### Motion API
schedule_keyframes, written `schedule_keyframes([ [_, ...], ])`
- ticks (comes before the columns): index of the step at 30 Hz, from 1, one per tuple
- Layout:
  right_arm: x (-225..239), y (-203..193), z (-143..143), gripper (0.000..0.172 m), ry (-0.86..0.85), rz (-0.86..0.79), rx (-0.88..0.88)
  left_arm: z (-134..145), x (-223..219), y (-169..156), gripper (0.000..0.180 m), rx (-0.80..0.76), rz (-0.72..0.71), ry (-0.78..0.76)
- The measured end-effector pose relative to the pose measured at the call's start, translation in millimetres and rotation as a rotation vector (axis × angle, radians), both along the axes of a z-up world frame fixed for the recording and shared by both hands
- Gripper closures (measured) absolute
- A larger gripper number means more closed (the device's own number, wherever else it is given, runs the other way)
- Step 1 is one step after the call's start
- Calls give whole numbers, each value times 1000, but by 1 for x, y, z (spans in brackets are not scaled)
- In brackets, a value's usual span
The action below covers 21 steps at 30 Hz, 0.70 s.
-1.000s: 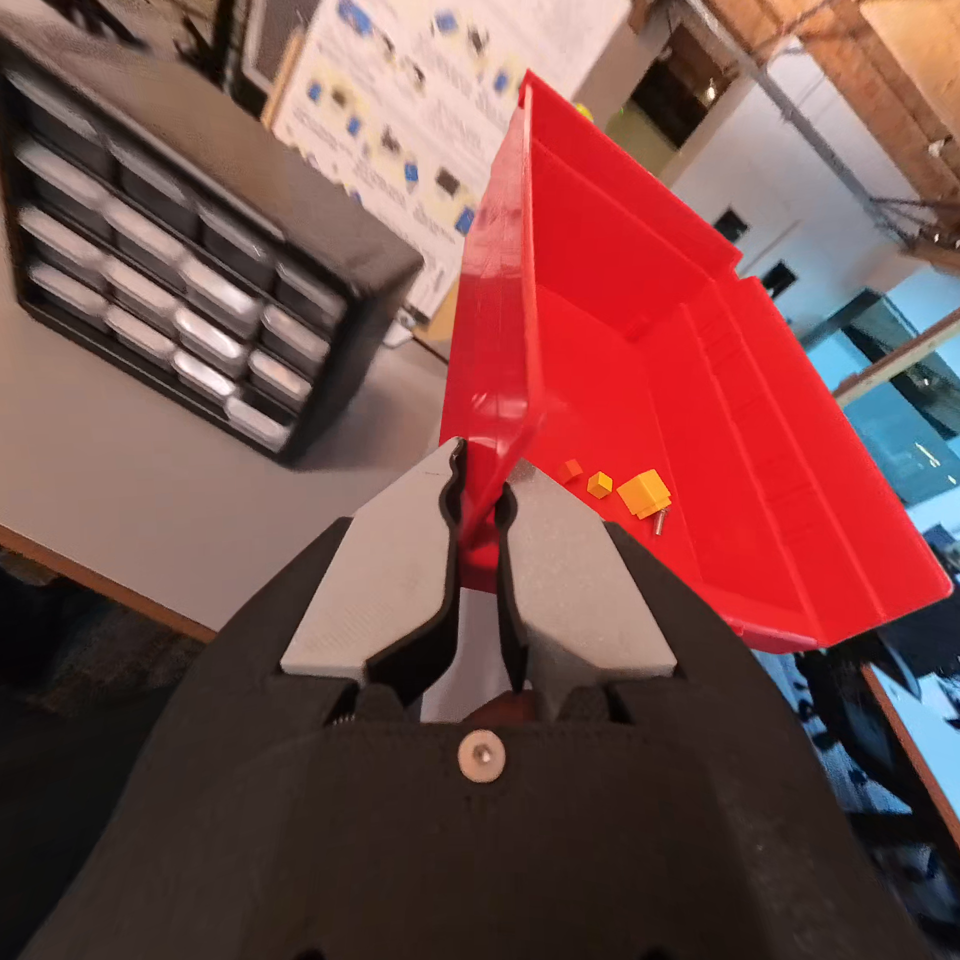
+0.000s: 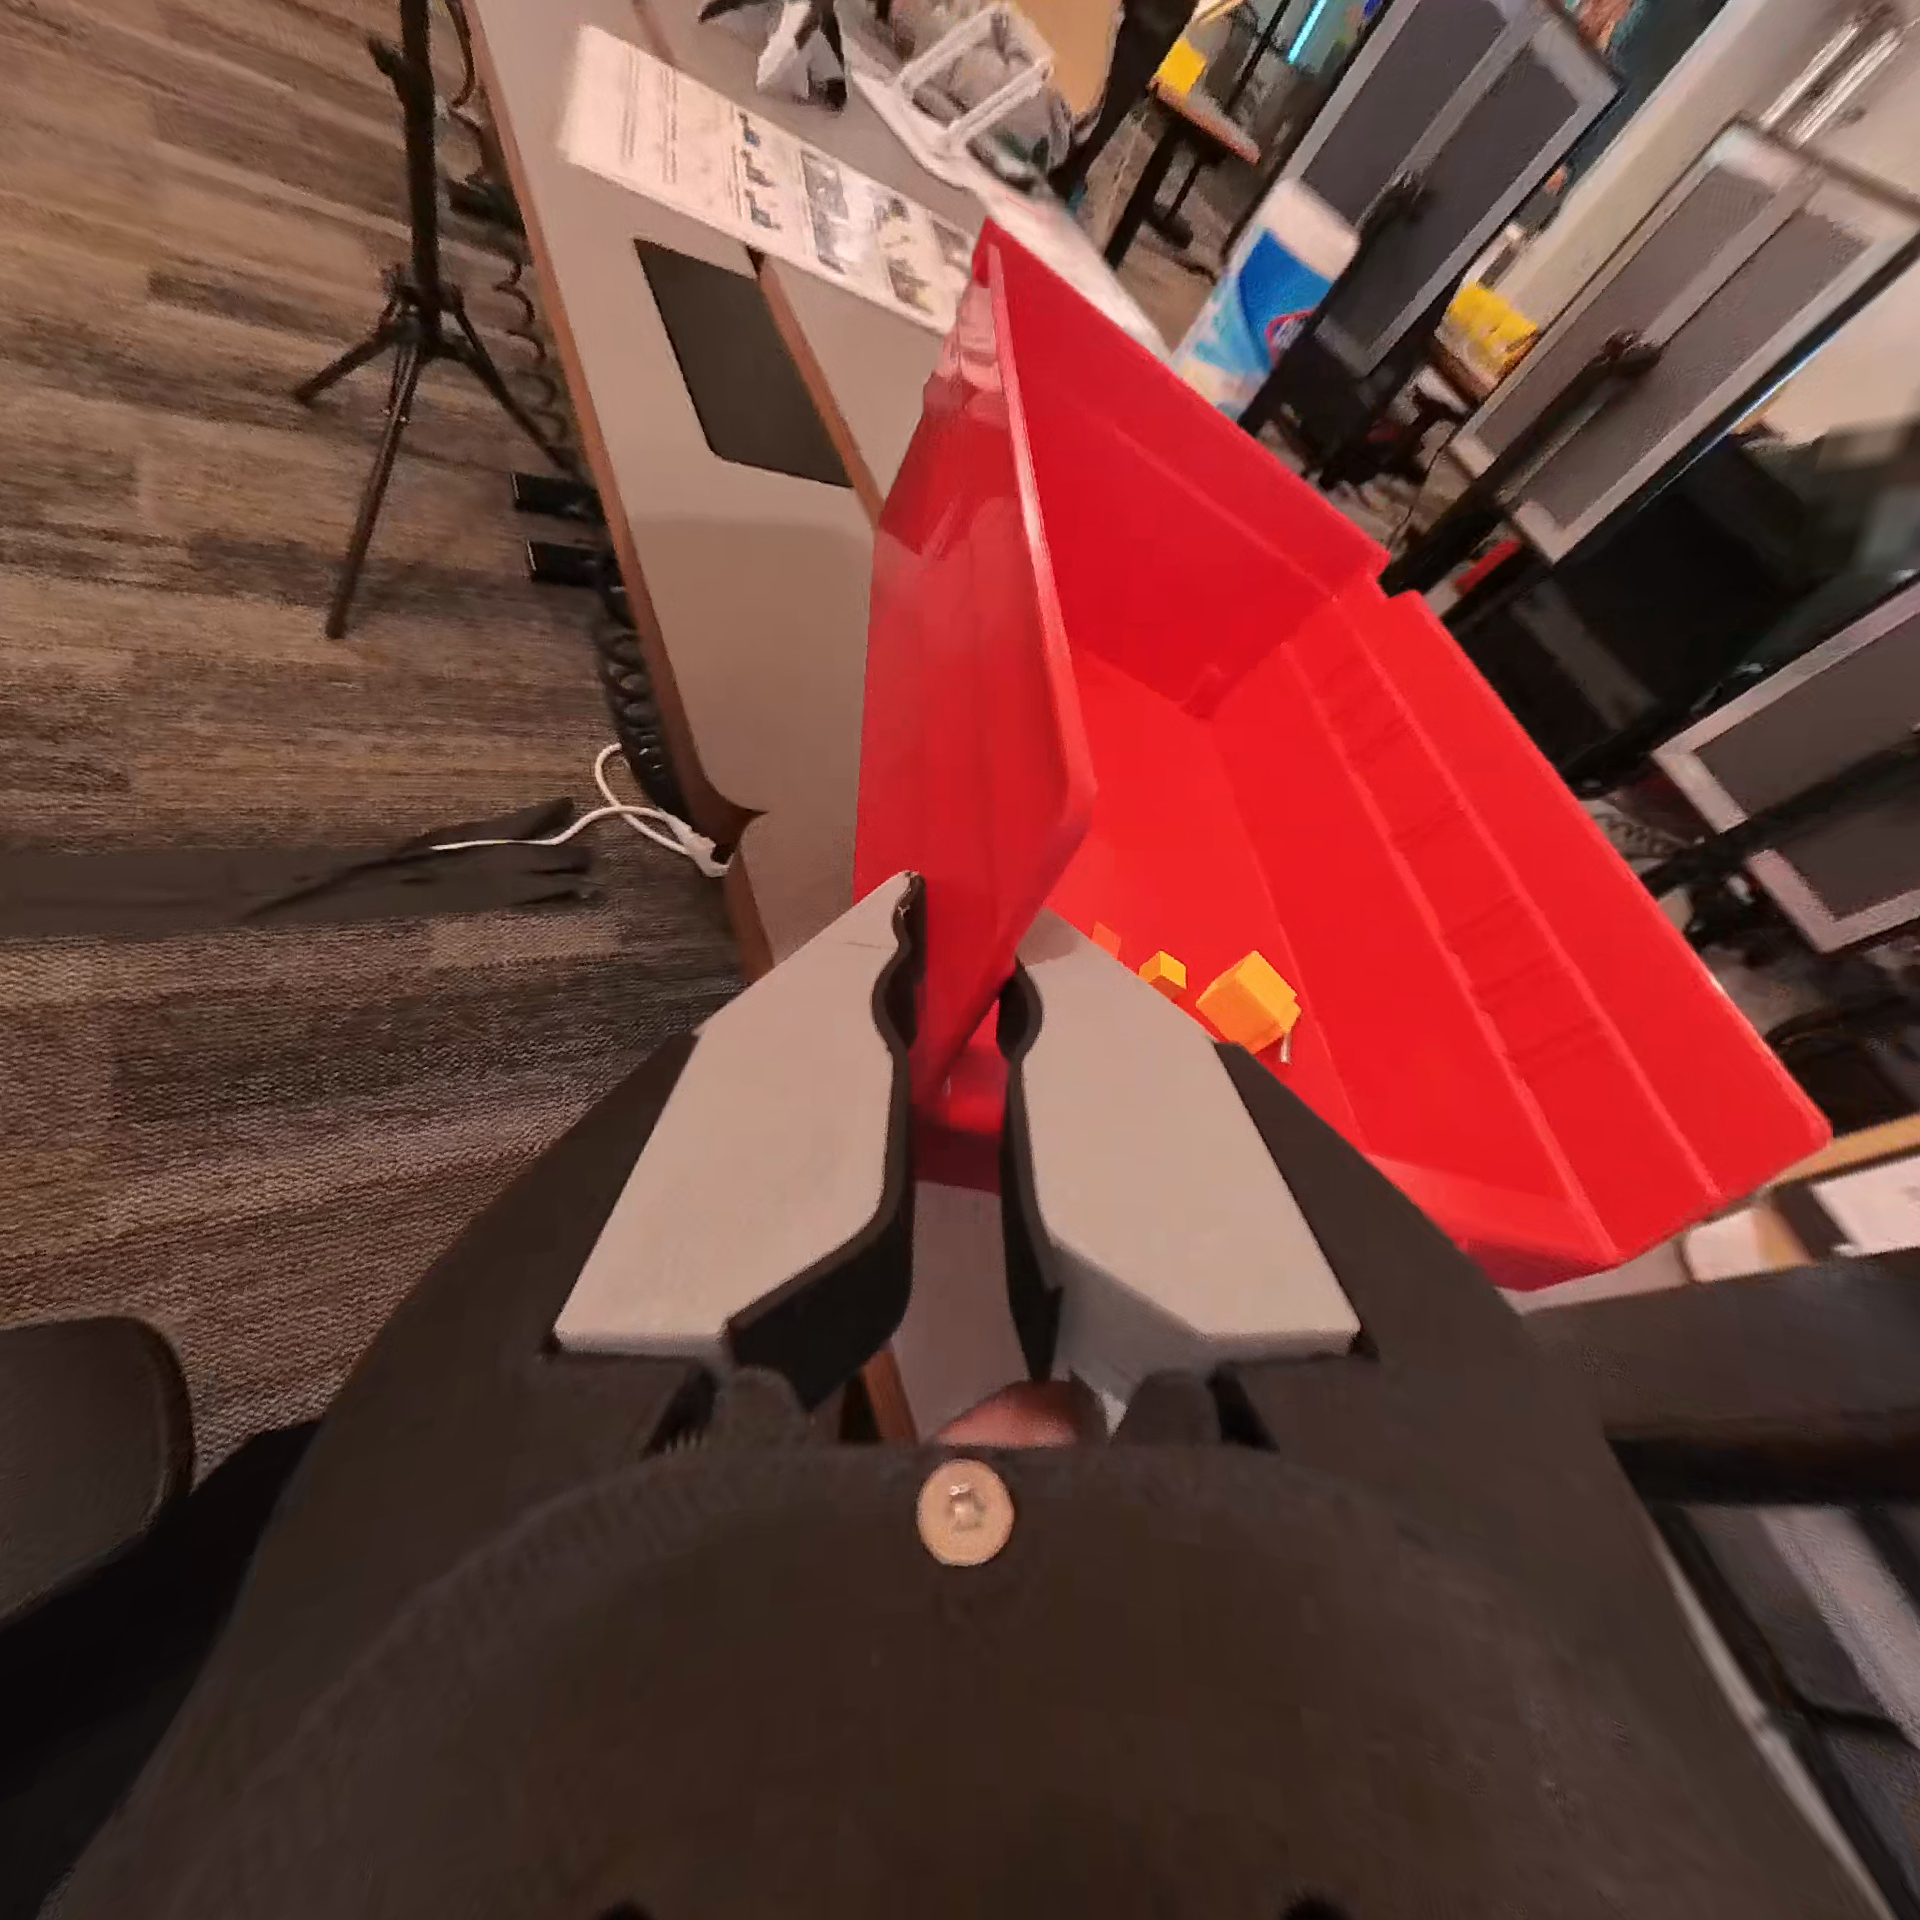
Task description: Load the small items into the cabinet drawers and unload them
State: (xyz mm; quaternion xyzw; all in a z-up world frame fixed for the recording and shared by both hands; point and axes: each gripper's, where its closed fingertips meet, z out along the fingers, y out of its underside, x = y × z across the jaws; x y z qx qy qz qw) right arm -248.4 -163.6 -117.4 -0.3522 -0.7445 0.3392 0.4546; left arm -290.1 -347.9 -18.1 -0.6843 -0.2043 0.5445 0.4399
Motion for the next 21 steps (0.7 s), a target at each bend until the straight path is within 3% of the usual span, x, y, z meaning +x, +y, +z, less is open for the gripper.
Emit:
schedule_keyframes([
  [9,-38,5,-104,164,-50,-165,94,-21,12,23,176,-10,-69,-14],
  [12,-57,-18,-129,159,-92,-113,73,-22,11,38,176,-7,-92,-15],
  [14,-63,-32,-127,143,-91,-68,98,-19,11,48,176,0,-114,-14],
  [18,-33,-47,-79,144,17,48,2,-10,15,66,176,2,-151,6],
  [21,12,-27,-56,147,10,114,-32,-1,24,81,176,2,-182,25],
])
